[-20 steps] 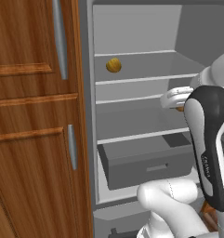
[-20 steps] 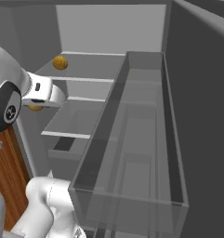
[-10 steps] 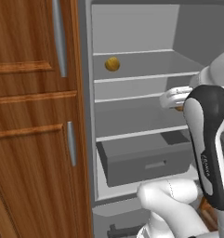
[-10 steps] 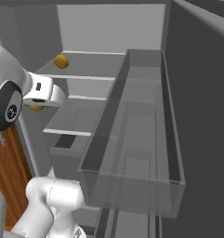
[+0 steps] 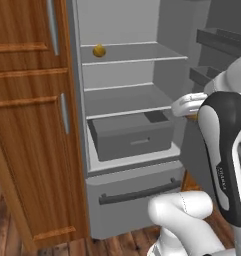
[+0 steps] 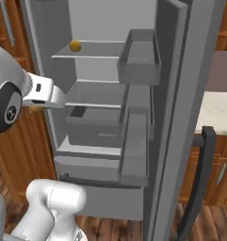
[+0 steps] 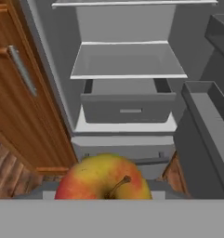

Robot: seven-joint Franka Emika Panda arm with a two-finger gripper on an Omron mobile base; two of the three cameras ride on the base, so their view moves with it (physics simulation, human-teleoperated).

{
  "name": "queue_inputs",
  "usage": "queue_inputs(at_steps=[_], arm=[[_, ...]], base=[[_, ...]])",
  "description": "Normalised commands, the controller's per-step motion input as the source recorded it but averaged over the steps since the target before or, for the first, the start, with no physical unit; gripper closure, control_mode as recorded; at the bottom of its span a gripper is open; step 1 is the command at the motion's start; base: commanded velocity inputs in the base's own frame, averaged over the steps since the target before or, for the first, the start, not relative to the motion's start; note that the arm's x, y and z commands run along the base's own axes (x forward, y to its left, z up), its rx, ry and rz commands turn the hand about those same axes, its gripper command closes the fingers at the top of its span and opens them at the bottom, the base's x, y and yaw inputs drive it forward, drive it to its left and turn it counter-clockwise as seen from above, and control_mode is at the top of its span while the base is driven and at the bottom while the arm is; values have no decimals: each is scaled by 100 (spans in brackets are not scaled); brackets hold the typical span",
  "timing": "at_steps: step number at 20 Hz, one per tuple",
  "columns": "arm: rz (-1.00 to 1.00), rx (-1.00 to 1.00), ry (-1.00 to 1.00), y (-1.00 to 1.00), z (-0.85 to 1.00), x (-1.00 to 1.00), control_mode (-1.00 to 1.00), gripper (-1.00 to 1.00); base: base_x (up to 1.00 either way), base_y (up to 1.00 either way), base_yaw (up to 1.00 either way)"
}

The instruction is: Open the fridge, remove the apple, squash, and steak, and place them on any counter.

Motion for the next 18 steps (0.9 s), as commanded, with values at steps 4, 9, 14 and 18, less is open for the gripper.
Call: queue_inputs(at_steps=[4, 9, 14, 18], arm=[[0, 0, 0, 0, 0, 0, 100, 100], [0, 0, 0, 0, 0, 0, 100, 100], [0, 0, 0, 0, 0, 0, 100, 100], [0, 0, 0, 0, 0, 0, 100, 100]], base=[[-100, -15, -18], [-98, -15, -40], [-53, 0, -75], [-28, -1, -89]])
